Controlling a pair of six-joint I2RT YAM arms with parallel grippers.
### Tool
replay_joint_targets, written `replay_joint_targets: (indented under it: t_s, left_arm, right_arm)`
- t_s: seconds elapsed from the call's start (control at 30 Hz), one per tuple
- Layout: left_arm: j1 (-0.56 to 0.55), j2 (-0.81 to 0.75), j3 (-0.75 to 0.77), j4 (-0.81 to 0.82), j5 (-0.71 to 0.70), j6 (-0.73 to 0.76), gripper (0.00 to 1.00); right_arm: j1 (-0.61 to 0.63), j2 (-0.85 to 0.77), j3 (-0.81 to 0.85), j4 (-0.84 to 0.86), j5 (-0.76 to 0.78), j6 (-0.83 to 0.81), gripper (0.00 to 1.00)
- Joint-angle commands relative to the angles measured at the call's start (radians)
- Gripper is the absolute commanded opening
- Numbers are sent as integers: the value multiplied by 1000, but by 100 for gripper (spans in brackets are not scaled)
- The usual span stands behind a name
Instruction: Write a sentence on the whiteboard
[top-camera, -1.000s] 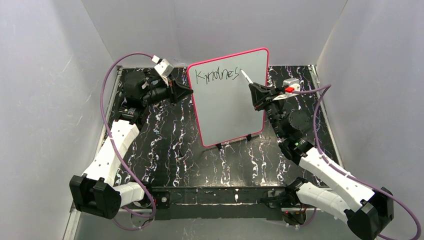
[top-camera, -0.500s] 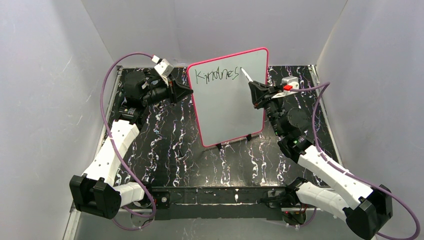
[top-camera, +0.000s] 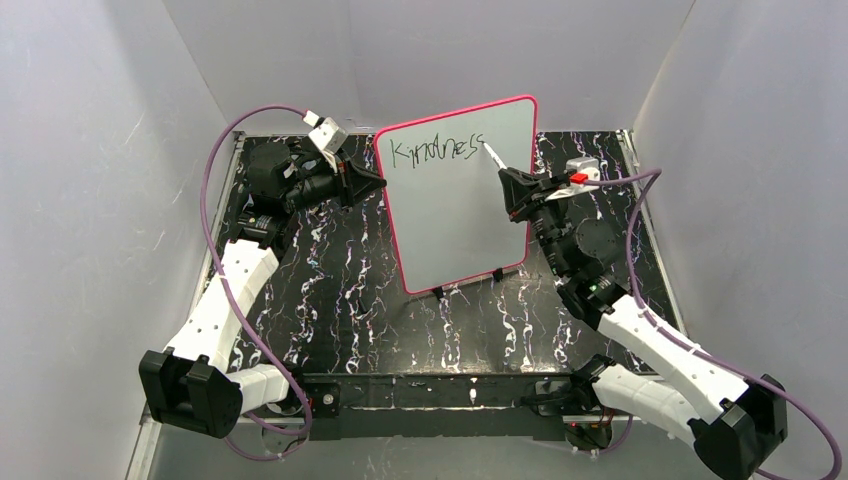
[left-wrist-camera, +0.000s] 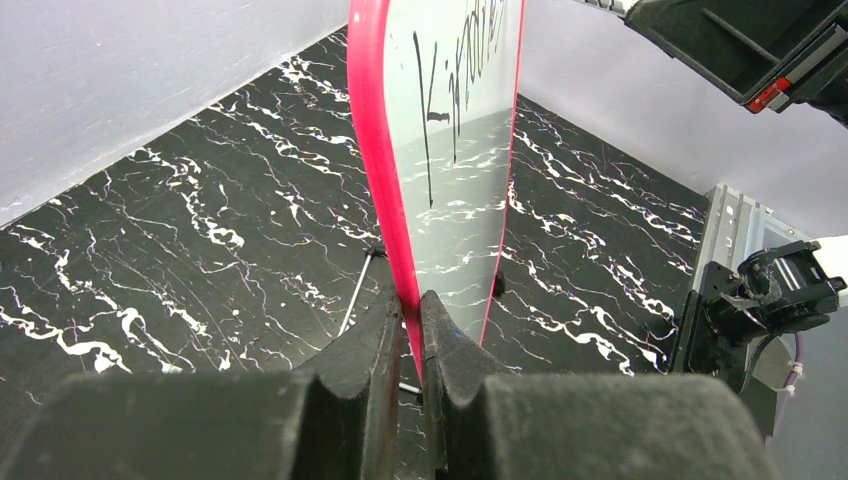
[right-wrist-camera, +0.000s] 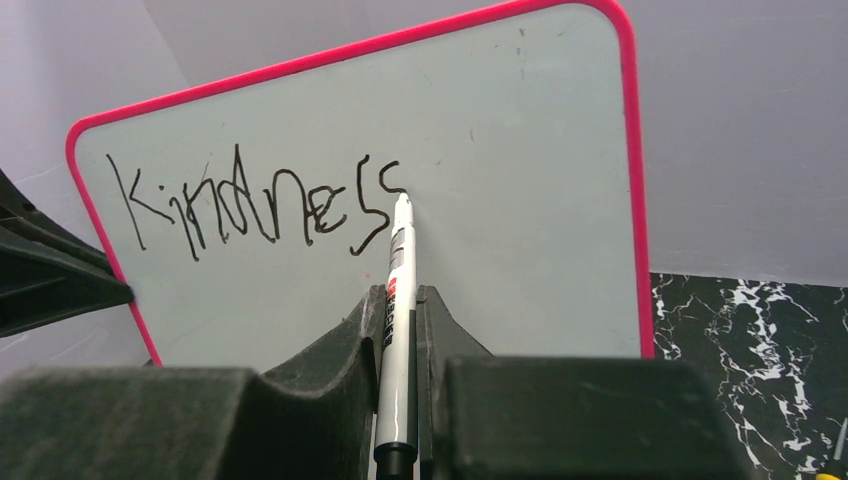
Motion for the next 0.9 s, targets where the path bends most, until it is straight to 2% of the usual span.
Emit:
replay_joint_targets:
  t_s: [0.0,0.3,0.87]
  left_arm:
    - [-12,-17,-17,-22,29,8,0]
    - [-11,-18,-17,-23,30,7,0]
    - [-11,-22,-22,-20,29,0,0]
  right_arm:
    - [-4,-37,-8,-17,75,-6,1]
    - [-4,-18,14,-98,11,-18,1]
    - [-4,3,23,-125,-71,7,1]
